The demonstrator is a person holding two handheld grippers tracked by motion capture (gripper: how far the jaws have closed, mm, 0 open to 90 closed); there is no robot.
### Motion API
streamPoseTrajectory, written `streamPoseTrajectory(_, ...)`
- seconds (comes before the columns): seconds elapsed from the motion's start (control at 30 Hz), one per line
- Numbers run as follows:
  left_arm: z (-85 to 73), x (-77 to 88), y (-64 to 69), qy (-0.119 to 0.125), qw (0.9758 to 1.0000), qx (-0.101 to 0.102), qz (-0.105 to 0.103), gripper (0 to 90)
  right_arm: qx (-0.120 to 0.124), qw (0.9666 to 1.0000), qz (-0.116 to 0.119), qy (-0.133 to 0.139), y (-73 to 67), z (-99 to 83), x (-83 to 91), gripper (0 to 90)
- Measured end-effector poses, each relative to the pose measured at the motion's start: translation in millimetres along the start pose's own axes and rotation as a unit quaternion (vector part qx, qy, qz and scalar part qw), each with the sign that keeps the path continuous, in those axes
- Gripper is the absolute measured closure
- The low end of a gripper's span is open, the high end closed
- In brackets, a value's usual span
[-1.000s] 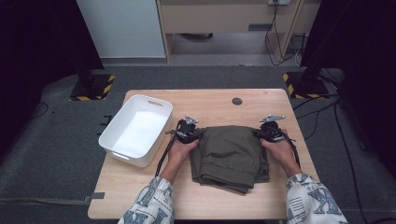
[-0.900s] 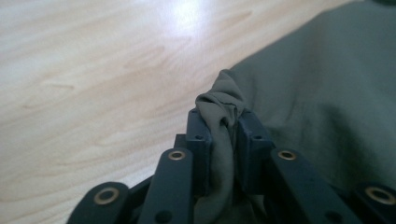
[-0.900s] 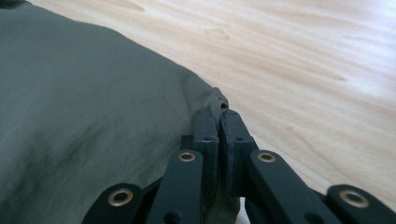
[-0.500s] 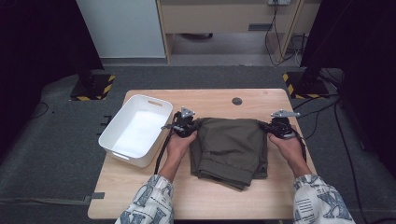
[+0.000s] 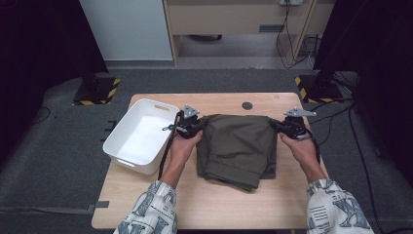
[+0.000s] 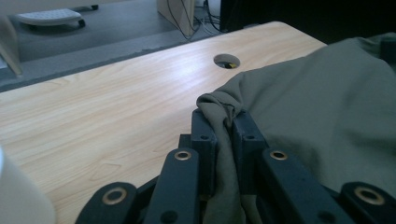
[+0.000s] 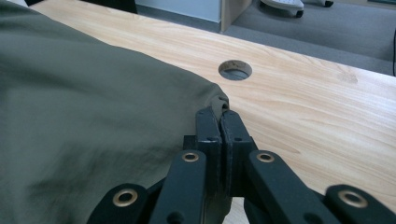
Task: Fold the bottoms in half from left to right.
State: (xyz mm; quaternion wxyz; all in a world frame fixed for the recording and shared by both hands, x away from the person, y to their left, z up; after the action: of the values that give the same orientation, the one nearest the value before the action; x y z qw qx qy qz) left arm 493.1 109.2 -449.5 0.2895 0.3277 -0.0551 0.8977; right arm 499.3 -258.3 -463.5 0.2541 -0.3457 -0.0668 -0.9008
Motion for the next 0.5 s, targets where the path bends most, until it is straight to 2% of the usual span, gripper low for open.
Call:
streamPoseTrajectory(0.1, 1.4, 0.4, 0.8, -0.003, 1.0000, -0.008, 0.000, 80.8, 0.006, 0.9999, -0.008, -0.001, -1.1, 3.7, 0.6, 88.0)
streamPoseTrajectory(0.3, 6.4, 5.1, 0.3, 0.001, 0.9999, -0.012, -0.010, 80.6, 0.010, 0.9999, -0.009, 0.004, -3.3, 12.1, 3.3, 87.9)
streamPoseTrajectory(0.5, 11.8, 9.3, 0.7, 0.009, 0.9998, -0.016, -0.009, 80.4, 0.019, 0.9997, -0.010, 0.011, -6.6, 20.9, 8.1, 87.8)
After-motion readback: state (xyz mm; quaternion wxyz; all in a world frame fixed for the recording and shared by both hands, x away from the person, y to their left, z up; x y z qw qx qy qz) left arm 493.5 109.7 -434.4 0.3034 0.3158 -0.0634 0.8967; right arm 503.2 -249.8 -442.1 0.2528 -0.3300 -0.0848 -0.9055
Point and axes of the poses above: each handheld gripper's, and its own axes: x roughly backward along the jaws, z roughly out of its top, y roughly to its right, the point moved 1 cm from there along -x, roughly forward along the jaws, and after that the axes turned 10 degrees about -y, right-handed, at the moved point
